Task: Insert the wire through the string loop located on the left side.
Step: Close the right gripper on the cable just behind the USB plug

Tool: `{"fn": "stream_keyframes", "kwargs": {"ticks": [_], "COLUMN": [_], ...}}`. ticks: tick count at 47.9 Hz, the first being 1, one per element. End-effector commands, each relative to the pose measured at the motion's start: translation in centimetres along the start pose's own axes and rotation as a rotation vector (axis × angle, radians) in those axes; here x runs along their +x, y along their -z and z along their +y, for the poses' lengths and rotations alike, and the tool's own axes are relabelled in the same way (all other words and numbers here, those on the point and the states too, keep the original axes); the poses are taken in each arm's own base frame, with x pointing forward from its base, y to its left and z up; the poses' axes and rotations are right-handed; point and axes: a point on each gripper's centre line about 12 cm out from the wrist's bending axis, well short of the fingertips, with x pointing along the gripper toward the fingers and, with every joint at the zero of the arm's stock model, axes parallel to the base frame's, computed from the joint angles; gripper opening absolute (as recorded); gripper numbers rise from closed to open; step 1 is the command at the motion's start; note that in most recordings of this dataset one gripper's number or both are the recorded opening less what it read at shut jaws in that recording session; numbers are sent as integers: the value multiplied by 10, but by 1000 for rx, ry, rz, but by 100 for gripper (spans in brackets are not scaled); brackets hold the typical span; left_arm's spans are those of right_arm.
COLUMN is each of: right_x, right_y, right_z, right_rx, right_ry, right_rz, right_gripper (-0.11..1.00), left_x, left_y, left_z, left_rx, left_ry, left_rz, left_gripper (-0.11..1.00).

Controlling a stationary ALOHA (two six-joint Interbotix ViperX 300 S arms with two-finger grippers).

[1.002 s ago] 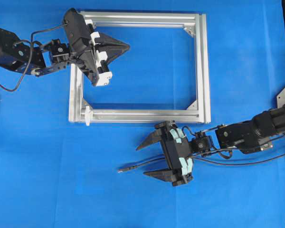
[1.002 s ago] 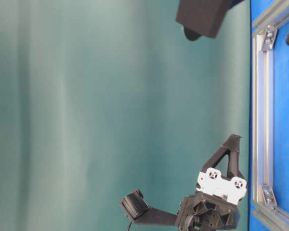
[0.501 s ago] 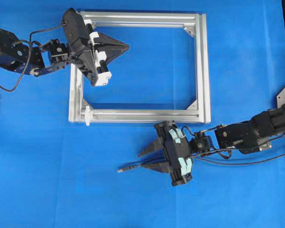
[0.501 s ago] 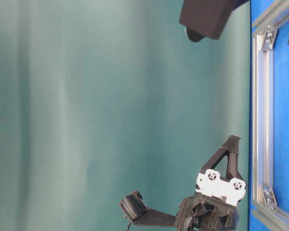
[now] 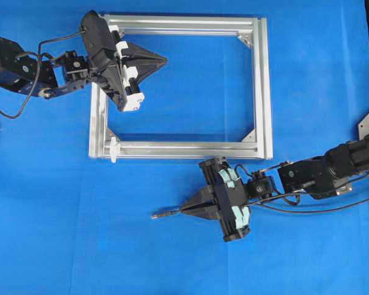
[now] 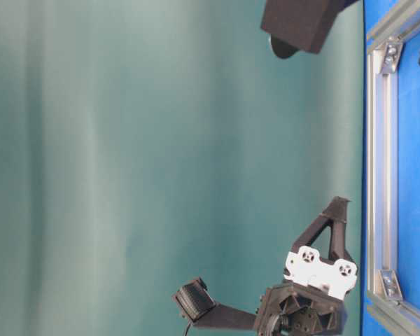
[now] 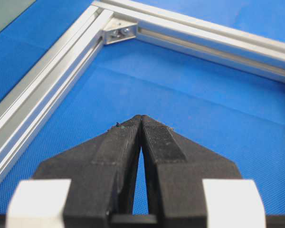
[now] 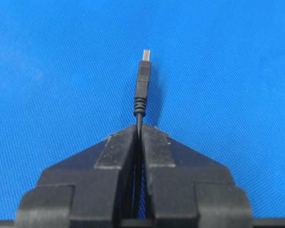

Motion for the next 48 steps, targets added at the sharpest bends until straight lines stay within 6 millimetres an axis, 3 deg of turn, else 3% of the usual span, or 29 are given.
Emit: {"fn": "stream_keyframes", "kwargs": {"ticks": [1,10,23,48], "right_x": [-1,-12,-35,-38], "right_y": [-16,-32,-74,-75], "right_z": [1,3,7,7], "right_rx": [1,1,-2,1], "right_ry": [-4,-4,-4,0], "right_rz": [-44,-49,-60,-37], "right_gripper": [1,1,1,1], "left_x": [-1,-1,-1,-2], "left_y": [-14,-14,-13,-13], "left_z": [-2,-2,-2,-2], "left_rx": [0,0,-1,-1], "left_ry": [6,6,6,7], "left_rz": [-41,-41,-37,-37], "left_gripper": [0,0,0,0]}}
